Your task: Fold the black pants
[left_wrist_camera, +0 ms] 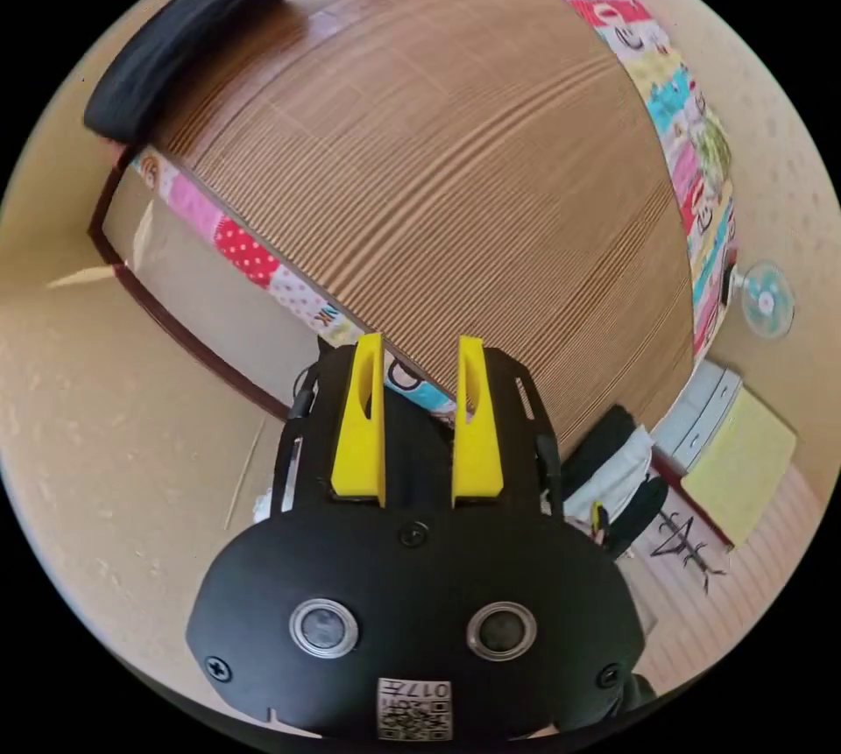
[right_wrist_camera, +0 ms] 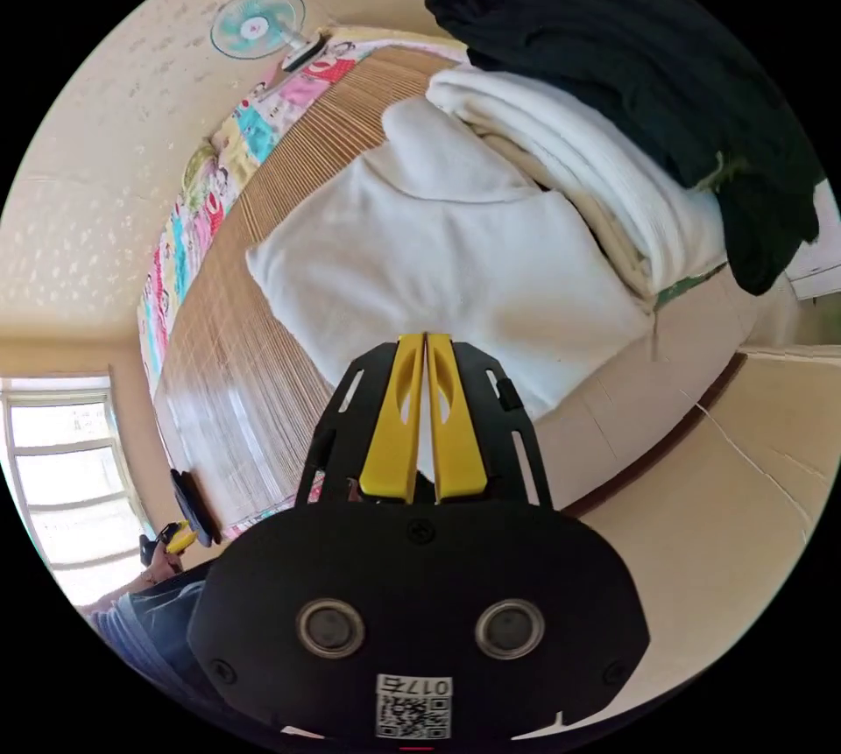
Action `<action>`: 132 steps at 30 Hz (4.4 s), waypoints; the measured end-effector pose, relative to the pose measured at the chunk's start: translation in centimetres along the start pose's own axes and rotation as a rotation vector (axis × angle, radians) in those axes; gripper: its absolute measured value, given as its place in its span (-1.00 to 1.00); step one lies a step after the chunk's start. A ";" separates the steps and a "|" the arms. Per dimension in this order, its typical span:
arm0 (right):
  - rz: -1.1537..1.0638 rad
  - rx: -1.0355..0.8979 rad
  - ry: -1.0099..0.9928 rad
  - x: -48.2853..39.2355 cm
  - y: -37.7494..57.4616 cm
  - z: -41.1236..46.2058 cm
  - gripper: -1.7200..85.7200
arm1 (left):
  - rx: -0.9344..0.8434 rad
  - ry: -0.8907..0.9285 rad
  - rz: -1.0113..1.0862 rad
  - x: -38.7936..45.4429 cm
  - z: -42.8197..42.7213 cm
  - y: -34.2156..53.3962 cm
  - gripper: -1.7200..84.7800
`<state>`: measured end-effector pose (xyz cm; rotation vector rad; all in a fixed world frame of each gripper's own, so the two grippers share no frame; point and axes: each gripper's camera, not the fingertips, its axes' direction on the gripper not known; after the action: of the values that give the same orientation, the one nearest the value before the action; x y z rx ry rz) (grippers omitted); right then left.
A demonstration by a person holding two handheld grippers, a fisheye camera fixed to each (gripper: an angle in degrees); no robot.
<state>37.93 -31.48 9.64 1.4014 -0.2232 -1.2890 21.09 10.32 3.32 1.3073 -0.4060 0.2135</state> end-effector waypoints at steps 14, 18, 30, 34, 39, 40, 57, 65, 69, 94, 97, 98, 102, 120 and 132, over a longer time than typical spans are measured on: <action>-0.495 -0.230 -0.416 -30.6 12.9 9.4 -0.95 | -0.039 0.073 -0.159 -9.2 0.1 4.0 -0.97; -0.599 -0.257 -0.438 -38.0 15.8 11.3 -0.95 | 0.002 -0.013 -0.047 -9.9 -3.0 0.9 -0.95; -0.547 -0.334 -0.402 -47.1 28.4 18.3 -0.95 | 0.081 -0.480 0.360 -6.3 -10.6 -12.1 -0.60; -0.473 -0.358 -0.333 -45.6 32.0 18.2 -0.95 | 0.023 -0.631 0.374 -6.1 -8.7 -15.3 -0.57; -0.417 -0.354 -0.225 -42.9 33.6 16.5 -0.95 | -0.033 -0.719 0.342 -7.0 -6.5 -16.7 -0.63; -0.404 -0.339 -0.212 -42.3 33.6 15.9 -0.95 | -0.031 -0.727 0.349 -7.1 -6.6 -16.5 -0.65; -0.537 -0.295 -0.503 -41.0 28.2 15.6 -0.95 | 0.330 0.814 0.869 -21.4 -40.0 -7.1 -0.85; -0.955 -0.360 -0.704 -42.1 24.7 9.6 -0.91 | 0.489 1.115 1.281 -17.5 -47.9 8.4 -0.85; -1.002 -0.451 -0.772 -41.7 23.2 9.5 -0.80 | 0.540 1.327 1.482 -16.3 -49.6 15.7 -0.85; -0.233 -0.151 -2.328 -29.1 -3.4 12.7 -0.93 | -0.233 2.088 1.903 -0.7 -40.3 30.1 -0.86; -0.470 0.058 -2.088 -27.0 -8.4 4.8 -0.94 | -0.052 2.010 1.724 -4.0 -39.6 25.2 -0.86; -0.562 0.038 -1.885 -27.7 -9.6 2.4 -0.94 | 0.027 1.975 1.642 -5.3 -38.9 23.7 -0.87; -0.646 -0.178 -1.534 -31.2 -10.3 2.6 -0.91 | 0.017 1.970 1.604 -4.8 -36.4 21.9 -0.90; 0.129 -1.130 -1.459 -30.1 2.7 28.7 -0.38 | -0.040 2.237 1.184 8.8 -37.8 20.6 -0.95; 0.219 -0.789 -2.235 -45.2 -1.2 32.8 -0.28 | -0.393 2.113 1.179 15.1 -32.1 28.5 -0.96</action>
<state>-4.91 -16.45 42.21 -1.1394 -1.0770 -1.8187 29.59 47.41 28.29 -0.1897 0.6732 2.0743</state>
